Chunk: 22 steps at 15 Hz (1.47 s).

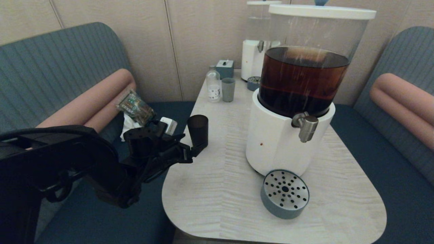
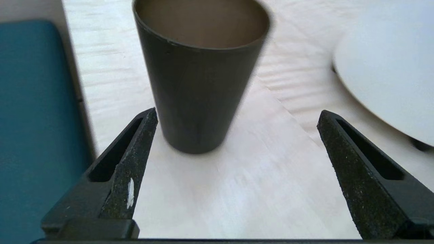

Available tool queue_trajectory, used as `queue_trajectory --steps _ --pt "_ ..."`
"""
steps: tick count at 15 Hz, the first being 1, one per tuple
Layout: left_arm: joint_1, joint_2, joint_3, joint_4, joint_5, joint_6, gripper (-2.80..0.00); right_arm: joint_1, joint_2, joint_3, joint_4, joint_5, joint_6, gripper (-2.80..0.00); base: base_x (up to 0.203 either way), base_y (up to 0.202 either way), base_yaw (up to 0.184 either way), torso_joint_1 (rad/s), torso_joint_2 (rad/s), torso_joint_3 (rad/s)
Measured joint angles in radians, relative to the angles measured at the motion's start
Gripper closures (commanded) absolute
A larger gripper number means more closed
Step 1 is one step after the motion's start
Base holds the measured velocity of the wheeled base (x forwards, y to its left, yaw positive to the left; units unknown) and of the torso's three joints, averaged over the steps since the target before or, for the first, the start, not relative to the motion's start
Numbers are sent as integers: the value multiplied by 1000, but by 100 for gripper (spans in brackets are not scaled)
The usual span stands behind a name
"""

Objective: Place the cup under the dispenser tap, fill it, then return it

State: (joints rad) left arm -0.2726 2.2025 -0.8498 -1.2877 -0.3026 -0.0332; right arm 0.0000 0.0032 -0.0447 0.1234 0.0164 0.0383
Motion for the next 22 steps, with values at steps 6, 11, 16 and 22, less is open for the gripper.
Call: queue_trajectory --steps 6,11,16,22 --pt "0 -197 207 -26 4 9 0 0 0 0 0 0 0 0 0 0 0 0 0 0" --pt "14 -422 292 -1 8 18 0 0 0 0 0 0 0 0 0 0 0 0 0 0" --pt "103 -685 349 59 9 19 0 0 0 0 0 0 0 0 0 0 0 0 0 0" --pt "214 -1064 395 315 94 19 0 0 0 0 0 0 0 0 0 0 0 0 0 0"
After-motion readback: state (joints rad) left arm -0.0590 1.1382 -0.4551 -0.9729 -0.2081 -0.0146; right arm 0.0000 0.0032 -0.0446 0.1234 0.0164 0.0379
